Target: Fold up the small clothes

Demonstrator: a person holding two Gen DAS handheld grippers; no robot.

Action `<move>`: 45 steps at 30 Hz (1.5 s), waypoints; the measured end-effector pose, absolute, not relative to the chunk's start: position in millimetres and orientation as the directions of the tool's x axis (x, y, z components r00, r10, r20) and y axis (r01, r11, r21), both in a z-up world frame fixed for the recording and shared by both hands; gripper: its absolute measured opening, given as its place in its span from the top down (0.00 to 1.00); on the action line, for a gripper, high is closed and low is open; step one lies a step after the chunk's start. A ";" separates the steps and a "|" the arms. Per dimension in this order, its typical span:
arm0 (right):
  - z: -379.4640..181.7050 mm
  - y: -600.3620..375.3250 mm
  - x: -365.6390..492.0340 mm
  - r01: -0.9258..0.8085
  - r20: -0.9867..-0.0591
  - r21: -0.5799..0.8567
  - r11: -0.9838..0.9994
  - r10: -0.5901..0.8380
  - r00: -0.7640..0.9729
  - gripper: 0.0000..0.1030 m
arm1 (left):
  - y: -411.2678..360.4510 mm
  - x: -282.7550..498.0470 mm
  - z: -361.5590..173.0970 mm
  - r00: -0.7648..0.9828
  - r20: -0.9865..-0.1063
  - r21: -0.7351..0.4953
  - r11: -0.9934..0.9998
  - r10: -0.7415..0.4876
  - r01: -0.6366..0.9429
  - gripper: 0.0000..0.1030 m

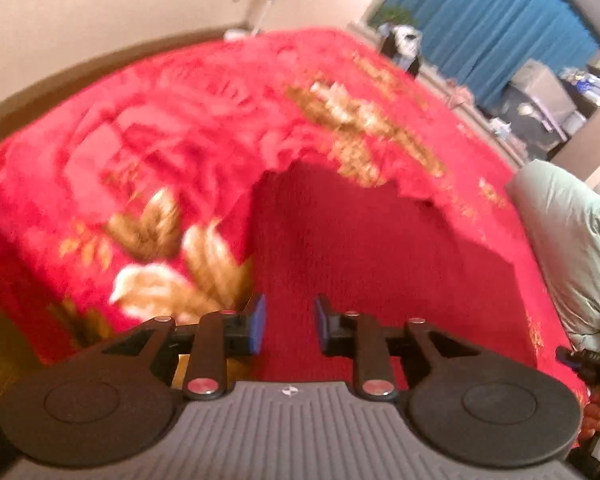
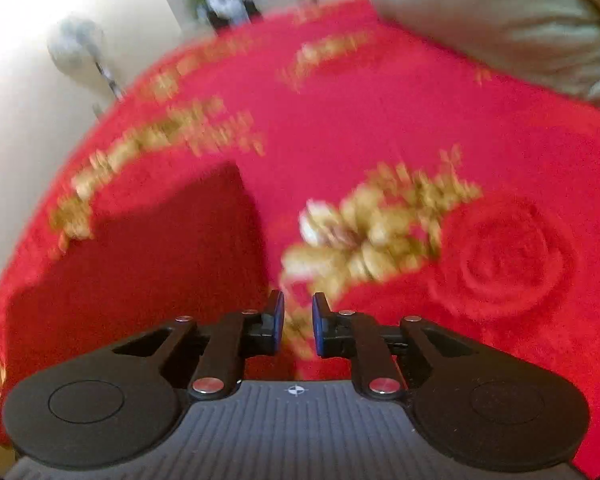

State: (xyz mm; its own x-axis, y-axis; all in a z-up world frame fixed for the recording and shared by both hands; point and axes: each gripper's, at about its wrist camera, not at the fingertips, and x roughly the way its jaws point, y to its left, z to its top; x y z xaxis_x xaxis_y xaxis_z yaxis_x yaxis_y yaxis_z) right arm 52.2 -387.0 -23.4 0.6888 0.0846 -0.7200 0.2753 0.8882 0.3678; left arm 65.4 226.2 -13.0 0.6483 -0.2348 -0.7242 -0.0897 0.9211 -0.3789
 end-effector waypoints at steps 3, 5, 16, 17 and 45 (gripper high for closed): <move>-14.5 -362.8 61.3 0.148 -0.658 0.387 0.910 0.160 0.736 0.76 | 190.9 71.4 -16.1 0.666 -0.708 -0.313 0.950 -0.235 0.002 0.73; -16.9 -341.9 65.5 0.081 -0.651 0.325 0.942 0.161 0.742 0.68 | 169.5 75.2 -26.1 0.656 -0.708 -0.296 0.953 -0.260 0.058 0.65; -71.5 -317.8 78.6 0.073 -0.789 0.169 0.983 0.091 0.608 0.65 | 124.1 87.7 -84.7 0.512 -0.843 -0.117 0.986 -0.161 0.118 0.51; -71.1 -317.5 78.4 0.077 -0.787 0.171 0.982 0.090 0.610 0.65 | 126.3 87.7 -83.9 0.515 -0.841 -0.131 0.986 -0.166 0.104 0.51; -21.3 -323.5 57.7 0.215 -0.579 0.241 0.946 -0.038 0.814 0.57 | 76.3 20.5 -69.2 0.671 -0.717 -0.160 0.982 -0.188 0.105 0.22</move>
State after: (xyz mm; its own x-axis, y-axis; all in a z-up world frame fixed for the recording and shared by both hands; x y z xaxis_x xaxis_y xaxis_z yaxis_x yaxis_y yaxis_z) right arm 57.7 -323.5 -21.3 0.8143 -0.0376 -0.5792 0.2153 0.9463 0.2412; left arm 20.5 76.3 -69.2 0.6712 -0.1882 -0.7170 0.1047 0.9816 -0.1597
